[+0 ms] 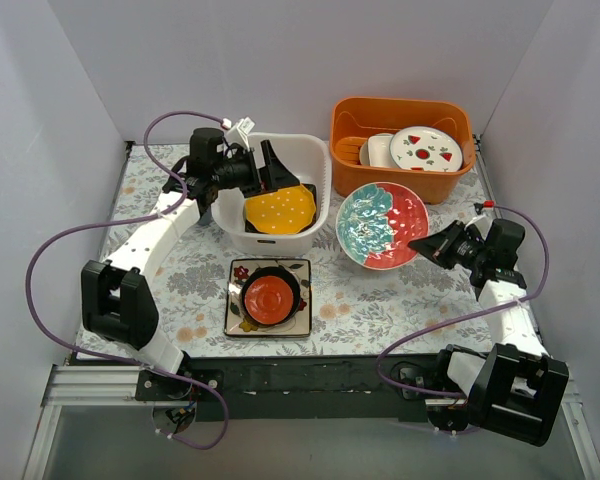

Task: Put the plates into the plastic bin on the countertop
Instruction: Pick up the plate at the center of the board.

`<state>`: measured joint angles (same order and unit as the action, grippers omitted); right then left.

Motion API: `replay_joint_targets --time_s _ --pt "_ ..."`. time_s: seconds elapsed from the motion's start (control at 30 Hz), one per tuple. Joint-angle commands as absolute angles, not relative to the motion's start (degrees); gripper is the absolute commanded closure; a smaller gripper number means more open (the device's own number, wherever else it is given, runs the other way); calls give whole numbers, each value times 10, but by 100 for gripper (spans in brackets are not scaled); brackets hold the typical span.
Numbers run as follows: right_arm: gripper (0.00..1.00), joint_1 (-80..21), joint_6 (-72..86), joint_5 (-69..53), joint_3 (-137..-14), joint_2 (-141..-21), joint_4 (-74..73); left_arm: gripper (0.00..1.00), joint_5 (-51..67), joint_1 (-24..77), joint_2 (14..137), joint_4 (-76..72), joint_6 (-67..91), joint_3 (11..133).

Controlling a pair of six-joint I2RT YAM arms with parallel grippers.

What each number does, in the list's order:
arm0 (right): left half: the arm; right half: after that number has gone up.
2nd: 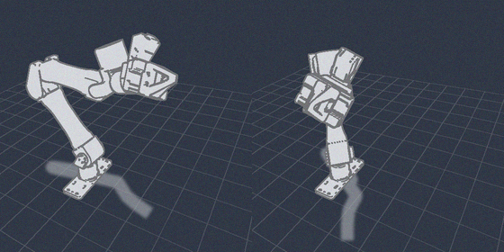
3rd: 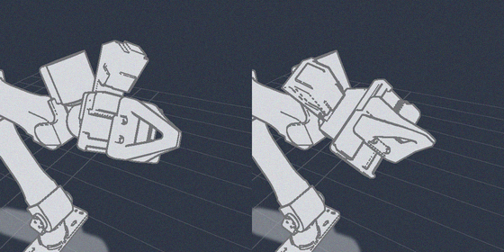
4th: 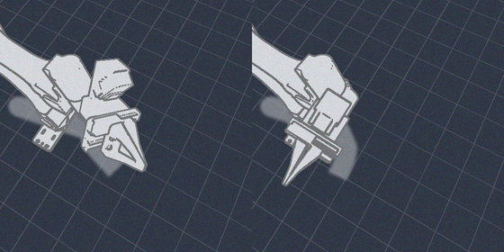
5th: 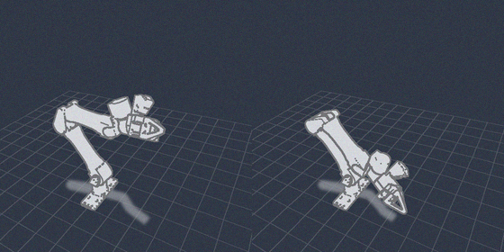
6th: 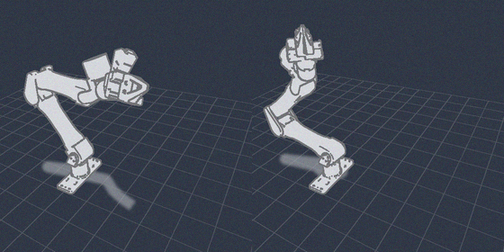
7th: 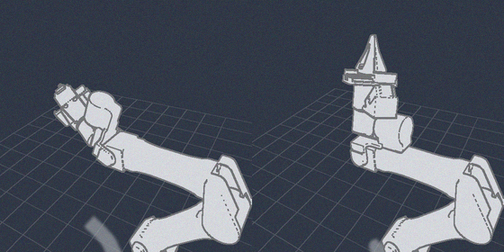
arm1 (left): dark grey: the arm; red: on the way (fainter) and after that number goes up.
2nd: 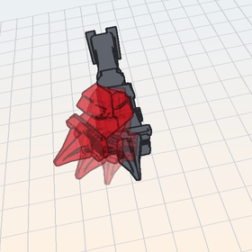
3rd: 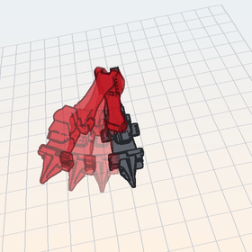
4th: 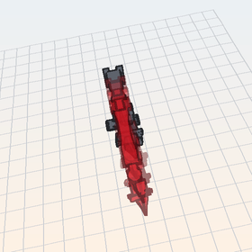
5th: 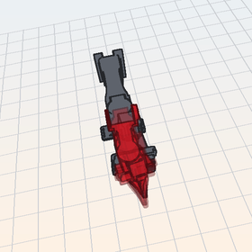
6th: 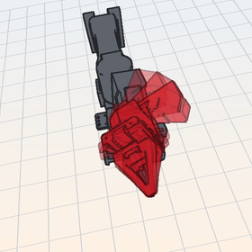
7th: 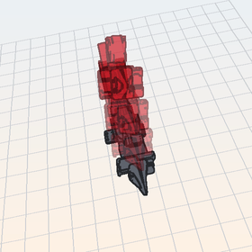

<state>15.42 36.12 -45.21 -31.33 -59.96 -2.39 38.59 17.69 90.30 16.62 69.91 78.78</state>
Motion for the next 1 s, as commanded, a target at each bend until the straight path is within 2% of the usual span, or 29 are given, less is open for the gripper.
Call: replay_joint_targets --time_s 0.0,0.37,0.97 --pt "99 158 413 -547 -365 -568 90 2 396 191 904 158 698 802" --pt "99 157 465 -578 -360 -556 177 2 399 211 922 159 702 819" --pt "99 149 493 -607 -349 -562 229 2 415 268 962 148 711 847"
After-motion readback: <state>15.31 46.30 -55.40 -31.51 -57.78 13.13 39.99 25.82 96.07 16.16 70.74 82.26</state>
